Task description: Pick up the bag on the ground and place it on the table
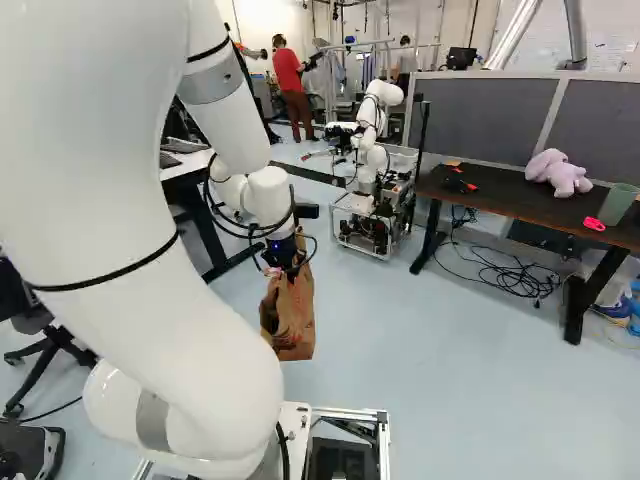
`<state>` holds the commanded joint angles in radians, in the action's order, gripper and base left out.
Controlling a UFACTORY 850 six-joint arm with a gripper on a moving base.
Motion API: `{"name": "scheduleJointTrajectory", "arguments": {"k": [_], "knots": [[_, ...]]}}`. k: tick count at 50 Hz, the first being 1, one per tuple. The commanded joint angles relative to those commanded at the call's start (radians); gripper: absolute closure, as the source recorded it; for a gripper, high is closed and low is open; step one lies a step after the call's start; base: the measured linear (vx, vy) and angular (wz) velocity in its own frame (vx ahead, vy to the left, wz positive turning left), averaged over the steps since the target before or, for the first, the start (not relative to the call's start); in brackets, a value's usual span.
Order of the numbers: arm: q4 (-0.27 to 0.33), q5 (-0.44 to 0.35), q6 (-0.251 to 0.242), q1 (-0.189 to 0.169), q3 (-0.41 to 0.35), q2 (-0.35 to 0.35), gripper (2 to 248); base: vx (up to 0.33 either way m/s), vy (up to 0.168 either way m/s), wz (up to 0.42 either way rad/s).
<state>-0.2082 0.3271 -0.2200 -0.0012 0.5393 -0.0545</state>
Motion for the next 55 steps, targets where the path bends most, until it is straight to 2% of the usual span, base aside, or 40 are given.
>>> {"name": "scheduleJointTrajectory", "arguments": {"k": [21, 55], "knots": [[0.060, 0.057, 0.000, -0.001, -0.033, 0.112, 229, 0.000, 0.000, 0.000], [0.066, 0.190, 0.000, -0.042, -0.007, 0.220, 229, 0.000, 0.000, 0.000]]}}
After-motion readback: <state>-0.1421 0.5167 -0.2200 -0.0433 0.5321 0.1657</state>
